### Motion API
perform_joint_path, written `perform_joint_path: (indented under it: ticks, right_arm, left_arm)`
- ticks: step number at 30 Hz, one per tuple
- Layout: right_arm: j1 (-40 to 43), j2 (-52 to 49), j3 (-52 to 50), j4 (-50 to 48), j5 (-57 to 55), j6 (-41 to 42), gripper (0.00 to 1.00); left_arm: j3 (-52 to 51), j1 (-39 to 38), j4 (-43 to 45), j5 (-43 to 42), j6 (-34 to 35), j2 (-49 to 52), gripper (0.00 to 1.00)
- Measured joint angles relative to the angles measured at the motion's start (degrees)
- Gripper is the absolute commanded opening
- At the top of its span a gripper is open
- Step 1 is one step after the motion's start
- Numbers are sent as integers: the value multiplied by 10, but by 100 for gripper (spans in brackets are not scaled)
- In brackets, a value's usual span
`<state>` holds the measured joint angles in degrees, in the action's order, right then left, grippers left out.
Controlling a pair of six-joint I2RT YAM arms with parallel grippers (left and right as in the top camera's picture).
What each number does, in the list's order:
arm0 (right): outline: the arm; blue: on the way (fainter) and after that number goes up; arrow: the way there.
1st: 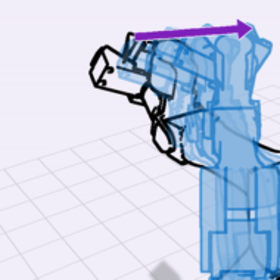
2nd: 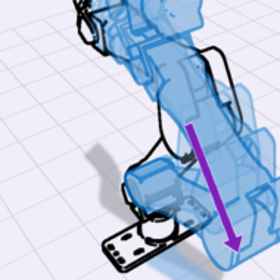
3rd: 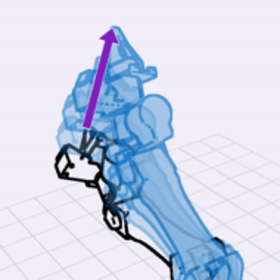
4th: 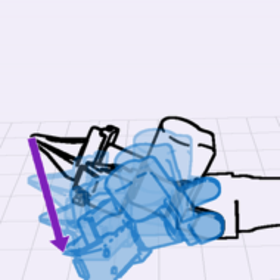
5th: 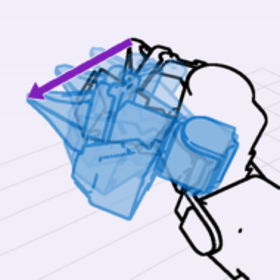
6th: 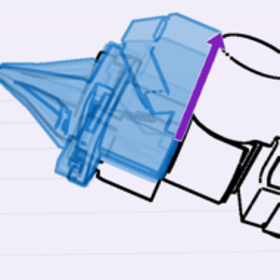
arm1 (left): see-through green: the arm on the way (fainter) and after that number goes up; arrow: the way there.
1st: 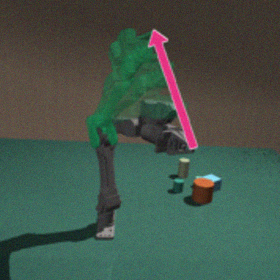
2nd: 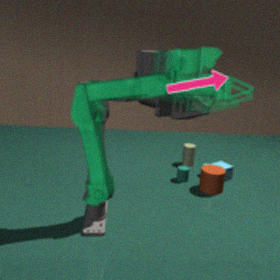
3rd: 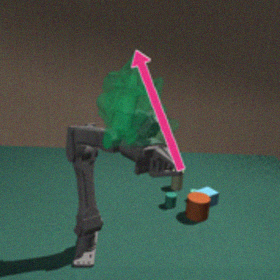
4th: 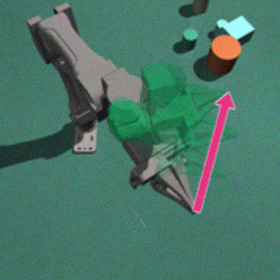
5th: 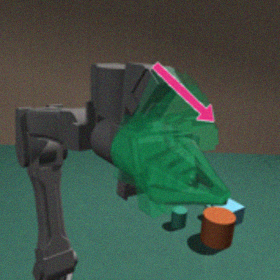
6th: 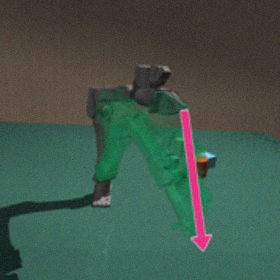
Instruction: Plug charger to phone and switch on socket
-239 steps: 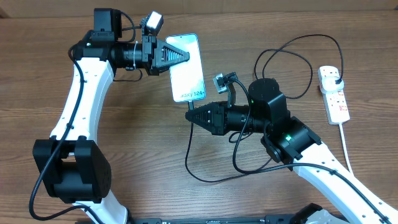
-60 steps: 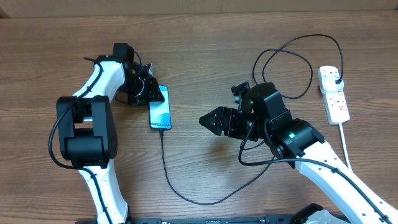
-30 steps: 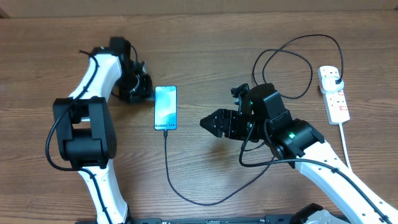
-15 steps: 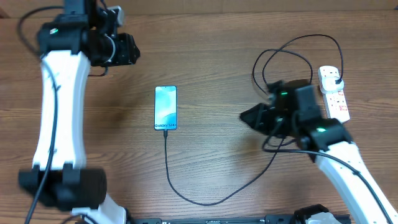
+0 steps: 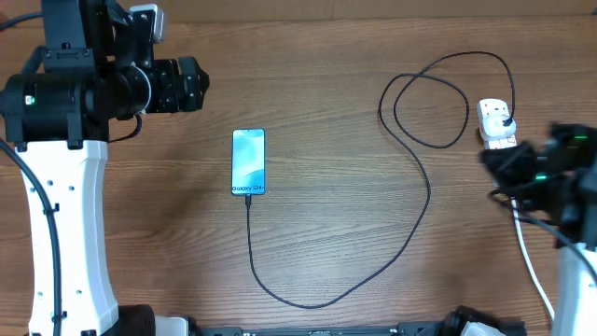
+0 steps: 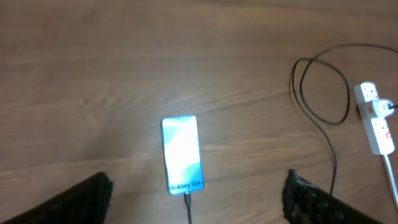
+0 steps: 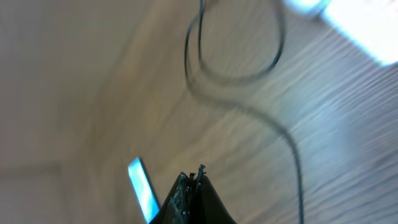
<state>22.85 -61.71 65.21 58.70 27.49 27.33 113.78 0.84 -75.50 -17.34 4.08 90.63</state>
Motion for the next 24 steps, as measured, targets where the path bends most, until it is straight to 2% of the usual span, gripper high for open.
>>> perform_joint_path:
  ticks: [4, 8, 16, 24]
  right_arm:
    - [98, -26, 27, -23, 19, -10, 4]
    - [145, -80, 28, -64, 50, -14, 4]
    - [182, -241, 29, -168, 106, -19, 4]
    - [208, -337, 29, -260, 121, -18, 4]
  left_arm:
    - [0, 0, -12, 0, 0, 4, 99]
    - [0, 0, -14, 0, 0, 5, 100]
    - [0, 0, -15, 0, 0, 5, 100]
    - [0, 0, -15, 0, 0, 5, 100]
